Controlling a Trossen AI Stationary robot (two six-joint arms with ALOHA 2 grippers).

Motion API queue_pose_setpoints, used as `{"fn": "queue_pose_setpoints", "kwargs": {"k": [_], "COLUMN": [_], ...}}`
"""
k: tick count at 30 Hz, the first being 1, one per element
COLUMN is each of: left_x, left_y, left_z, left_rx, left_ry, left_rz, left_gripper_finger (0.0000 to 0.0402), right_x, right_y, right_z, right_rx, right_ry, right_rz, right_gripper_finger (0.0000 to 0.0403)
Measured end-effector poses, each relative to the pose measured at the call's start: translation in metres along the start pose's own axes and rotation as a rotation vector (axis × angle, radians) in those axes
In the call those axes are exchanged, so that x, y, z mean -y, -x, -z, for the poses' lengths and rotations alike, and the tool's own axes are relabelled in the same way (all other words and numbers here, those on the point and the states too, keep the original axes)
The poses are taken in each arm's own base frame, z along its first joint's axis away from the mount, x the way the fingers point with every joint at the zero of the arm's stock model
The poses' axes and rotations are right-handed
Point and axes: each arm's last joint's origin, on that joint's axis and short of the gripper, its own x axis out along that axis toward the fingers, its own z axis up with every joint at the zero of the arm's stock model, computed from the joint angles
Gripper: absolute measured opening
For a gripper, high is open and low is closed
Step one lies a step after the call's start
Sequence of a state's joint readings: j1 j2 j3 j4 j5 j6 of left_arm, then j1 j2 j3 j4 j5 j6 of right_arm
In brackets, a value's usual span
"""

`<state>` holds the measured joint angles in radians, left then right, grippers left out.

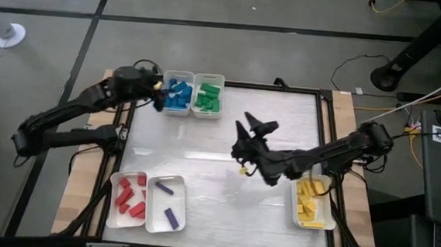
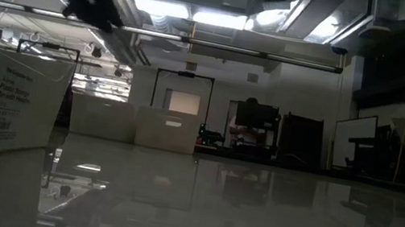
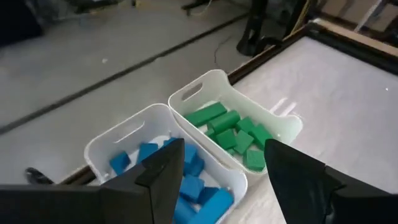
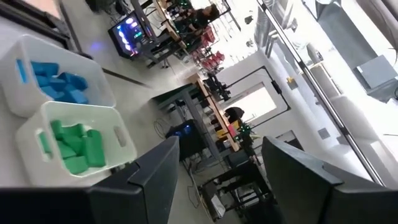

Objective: Sort blocks
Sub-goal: Return to Home Position

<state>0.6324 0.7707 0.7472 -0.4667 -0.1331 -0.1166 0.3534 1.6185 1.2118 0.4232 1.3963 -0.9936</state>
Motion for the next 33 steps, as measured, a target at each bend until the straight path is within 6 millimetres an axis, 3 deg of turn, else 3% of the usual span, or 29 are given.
{"fn": "queue_pose_setpoints", "kwargs": {"k": [5, 8, 11, 14, 17, 22, 28, 33], "left_x": [-0.002, -0.003, -0.002, 0.002, 0.006, 0.014, 0.022, 0.027], "left_y": [0.047, 0.067, 0.076, 0.074, 0.065, 0.045, 0.027, 0.02], "left_z": [0.018, 0.038, 0.059, 0.075, 0.085, 0.101, 0.123, 0.134], "left_rx": [0.037, 0.056, 0.108, 0.202, 0.322, 0.409, 0.384, 0.446], "left_ry": [-0.061, -0.04, 0.029, 0.075, 0.094, 0.081, -0.003, -0.11], "left_rz": [0.083, 0.202, 0.351, 0.512, 0.62, 0.701, 0.737, 0.765], "left_gripper_finger": [0.021, 0.021, 0.021, 0.021, 0.021, 0.021, 0.021, 0.021], "right_x": [0.051, 0.081, 0.105, 0.116, 0.114, 0.093, 0.064, 0.06], "right_y": [0.006, 0.011, 0.01, -0.004, -0.018, -0.031, -0.021, -0.007], "right_z": [0.01, 0.026, 0.054, 0.078, 0.093, 0.119, 0.15, 0.171], "right_rx": [0.009, 0.089, 0.208, 0.215, 0.162, -0.06, -0.205, -0.185], "right_ry": [-0.048, -0.133, -0.319, -0.488, -0.612, -0.68, -0.662, -0.654], "right_rz": [-0.009, -0.125, -0.552, -0.976, -1.112, -1.04, -1.039, -0.937], "right_gripper_finger": [0.023, 0.023, 0.023, 0.023, 0.023, 0.023, 0.023, 0.023]}}
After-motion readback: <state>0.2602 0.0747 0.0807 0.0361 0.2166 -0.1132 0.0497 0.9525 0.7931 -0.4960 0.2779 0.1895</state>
